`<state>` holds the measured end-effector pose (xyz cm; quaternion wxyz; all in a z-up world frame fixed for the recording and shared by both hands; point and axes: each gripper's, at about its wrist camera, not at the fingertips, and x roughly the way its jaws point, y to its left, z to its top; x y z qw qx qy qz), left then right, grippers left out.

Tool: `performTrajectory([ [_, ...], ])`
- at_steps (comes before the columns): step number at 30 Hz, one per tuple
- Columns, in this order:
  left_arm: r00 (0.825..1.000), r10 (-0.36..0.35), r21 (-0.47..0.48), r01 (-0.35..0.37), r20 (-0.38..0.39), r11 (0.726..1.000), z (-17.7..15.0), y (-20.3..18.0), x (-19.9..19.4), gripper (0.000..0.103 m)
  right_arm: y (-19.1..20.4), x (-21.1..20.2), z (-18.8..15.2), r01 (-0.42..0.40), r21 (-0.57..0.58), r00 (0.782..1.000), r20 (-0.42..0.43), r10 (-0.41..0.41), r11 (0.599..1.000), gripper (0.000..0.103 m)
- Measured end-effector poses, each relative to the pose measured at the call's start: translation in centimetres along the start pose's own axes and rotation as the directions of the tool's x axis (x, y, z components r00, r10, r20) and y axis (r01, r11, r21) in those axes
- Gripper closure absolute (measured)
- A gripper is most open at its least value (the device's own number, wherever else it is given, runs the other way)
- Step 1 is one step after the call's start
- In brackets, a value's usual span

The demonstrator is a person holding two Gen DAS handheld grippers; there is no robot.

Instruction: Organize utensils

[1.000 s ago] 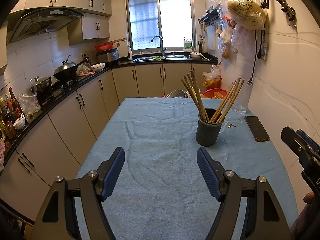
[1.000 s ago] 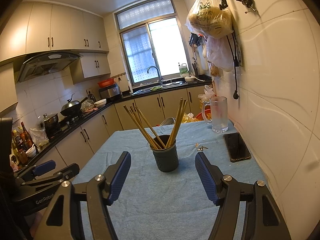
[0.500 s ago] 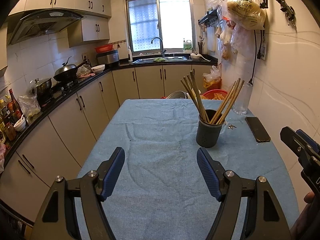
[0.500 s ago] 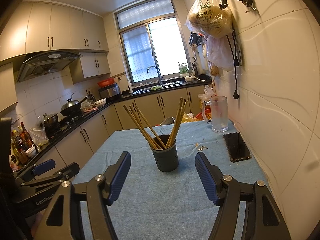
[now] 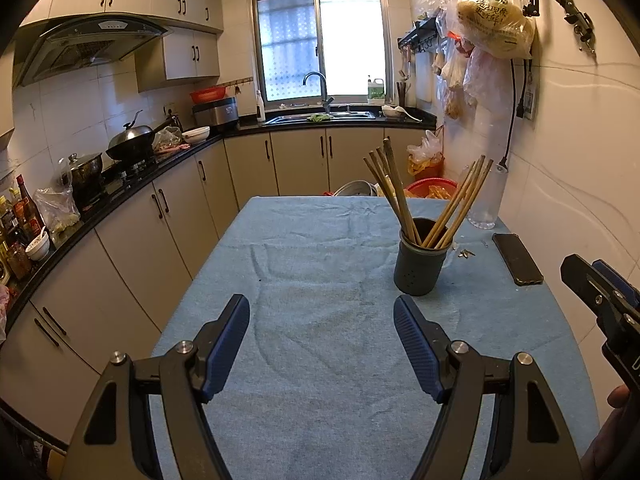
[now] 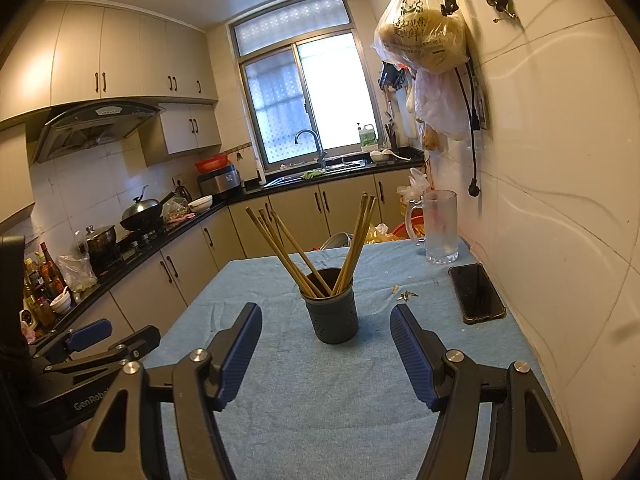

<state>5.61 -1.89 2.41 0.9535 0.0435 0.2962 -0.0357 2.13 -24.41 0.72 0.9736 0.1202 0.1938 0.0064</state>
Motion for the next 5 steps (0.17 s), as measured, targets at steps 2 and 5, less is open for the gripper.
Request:
performTrajectory([
  [2, 1.0, -0.001, 0.001, 0.001, 0.015, 1.0, 0.03, 0.05, 0.04, 0.028, 0.04, 0.21, 0.01, -0.001, -0.002, 1.0, -0.003, 0.001, 1.0, 0.033],
  [5, 1.0, -0.005, 0.002, 0.004, 0.023, 1.0, 0.06, 0.19, 0.34, 0.028, 0.11, 0.59, -0.07, -0.002, -0.007, 1.0, -0.008, 0.002, 1.0, 0.033],
])
